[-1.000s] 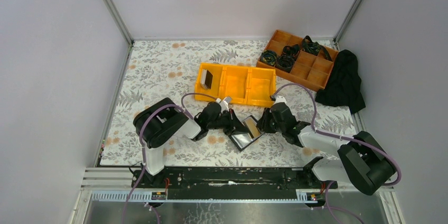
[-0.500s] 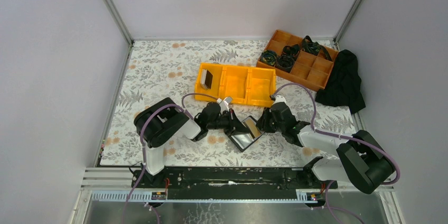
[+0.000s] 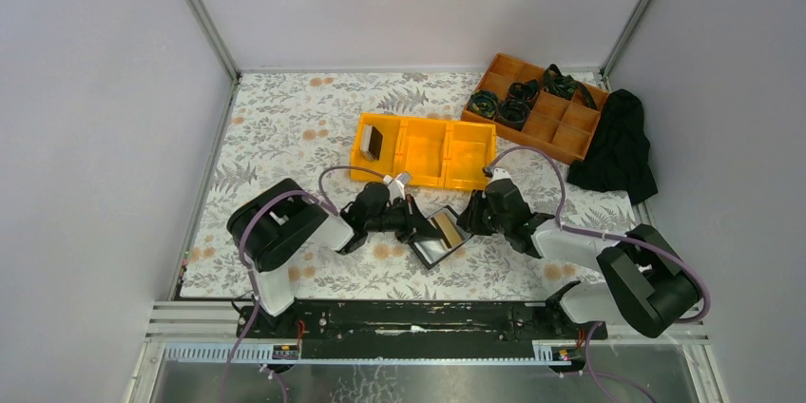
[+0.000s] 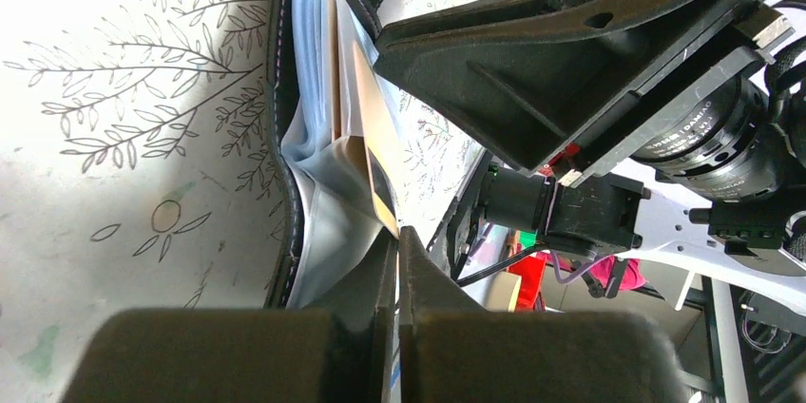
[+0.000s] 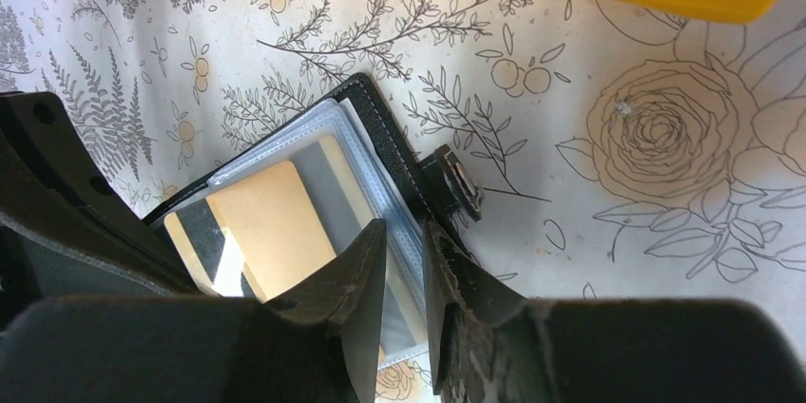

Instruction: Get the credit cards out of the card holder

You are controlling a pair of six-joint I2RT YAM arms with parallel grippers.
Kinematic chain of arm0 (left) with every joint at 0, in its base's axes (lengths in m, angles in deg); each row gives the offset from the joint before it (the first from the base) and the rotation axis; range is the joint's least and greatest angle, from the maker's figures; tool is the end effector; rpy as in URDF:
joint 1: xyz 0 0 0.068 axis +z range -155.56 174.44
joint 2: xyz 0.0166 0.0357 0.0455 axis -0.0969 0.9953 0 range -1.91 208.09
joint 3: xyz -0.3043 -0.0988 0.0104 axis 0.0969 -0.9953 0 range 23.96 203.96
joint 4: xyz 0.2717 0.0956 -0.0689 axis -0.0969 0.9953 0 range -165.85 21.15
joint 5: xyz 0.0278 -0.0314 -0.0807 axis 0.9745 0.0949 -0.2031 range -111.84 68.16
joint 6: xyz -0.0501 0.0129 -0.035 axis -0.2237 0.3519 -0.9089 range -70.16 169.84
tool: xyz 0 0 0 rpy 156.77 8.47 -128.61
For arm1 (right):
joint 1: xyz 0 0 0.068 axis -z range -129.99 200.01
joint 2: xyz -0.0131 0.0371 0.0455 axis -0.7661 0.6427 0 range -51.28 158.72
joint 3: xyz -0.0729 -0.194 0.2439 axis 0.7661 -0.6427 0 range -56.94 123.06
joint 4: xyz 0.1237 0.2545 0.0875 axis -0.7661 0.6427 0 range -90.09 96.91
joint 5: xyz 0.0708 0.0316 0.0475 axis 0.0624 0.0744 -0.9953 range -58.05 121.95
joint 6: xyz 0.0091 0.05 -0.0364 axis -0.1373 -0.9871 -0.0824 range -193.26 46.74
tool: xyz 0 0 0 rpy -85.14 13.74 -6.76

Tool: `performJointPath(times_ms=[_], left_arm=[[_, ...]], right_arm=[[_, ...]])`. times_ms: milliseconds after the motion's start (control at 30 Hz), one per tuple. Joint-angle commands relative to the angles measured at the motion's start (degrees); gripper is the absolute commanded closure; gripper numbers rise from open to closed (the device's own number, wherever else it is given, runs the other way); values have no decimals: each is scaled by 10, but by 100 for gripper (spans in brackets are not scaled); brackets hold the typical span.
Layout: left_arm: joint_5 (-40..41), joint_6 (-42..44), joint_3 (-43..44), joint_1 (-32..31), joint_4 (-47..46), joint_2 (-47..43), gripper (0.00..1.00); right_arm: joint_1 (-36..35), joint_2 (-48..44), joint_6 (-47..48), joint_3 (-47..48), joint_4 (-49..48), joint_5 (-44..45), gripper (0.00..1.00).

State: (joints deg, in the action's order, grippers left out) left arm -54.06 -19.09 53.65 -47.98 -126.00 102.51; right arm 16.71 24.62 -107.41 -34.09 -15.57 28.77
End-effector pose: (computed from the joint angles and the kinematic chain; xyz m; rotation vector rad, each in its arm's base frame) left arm 0.2293 -0.2439 0.1128 -0.1164 2.4277 -1.6568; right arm 0.2139 0.1435 0.1534 -0.0144 2.3192 0.6877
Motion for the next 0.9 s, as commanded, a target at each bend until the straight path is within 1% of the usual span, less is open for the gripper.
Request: performJointPath(times_ms=[0,300,500,600,667,733,767,833,867], left_arm=[[-21,35,-8,8,11,-36,100],[2,81,-16,19,99,-102,100],[49,137,-10,20,223,-179,100],[84,174,9,20,304,-222,100],[103,191,18,20,342,-244,100],[109,199,22,20,354,-264,100],[104,201,21,22,344,-270,100],[70,191,13,32,297,-277,100],[47,182,5,47,265,-276,100]], right_arm=[[8,35,19,5,42,-2,73],[17,50,23,10,37,-1,73],[20,55,23,11,33,1,73],[21,57,22,14,34,4,73],[20,55,21,15,34,4,73],[21,49,22,17,38,3,73],[21,43,23,19,43,-1,73],[20,18,25,21,55,-5,73],[21,0,26,24,64,-7,73]])
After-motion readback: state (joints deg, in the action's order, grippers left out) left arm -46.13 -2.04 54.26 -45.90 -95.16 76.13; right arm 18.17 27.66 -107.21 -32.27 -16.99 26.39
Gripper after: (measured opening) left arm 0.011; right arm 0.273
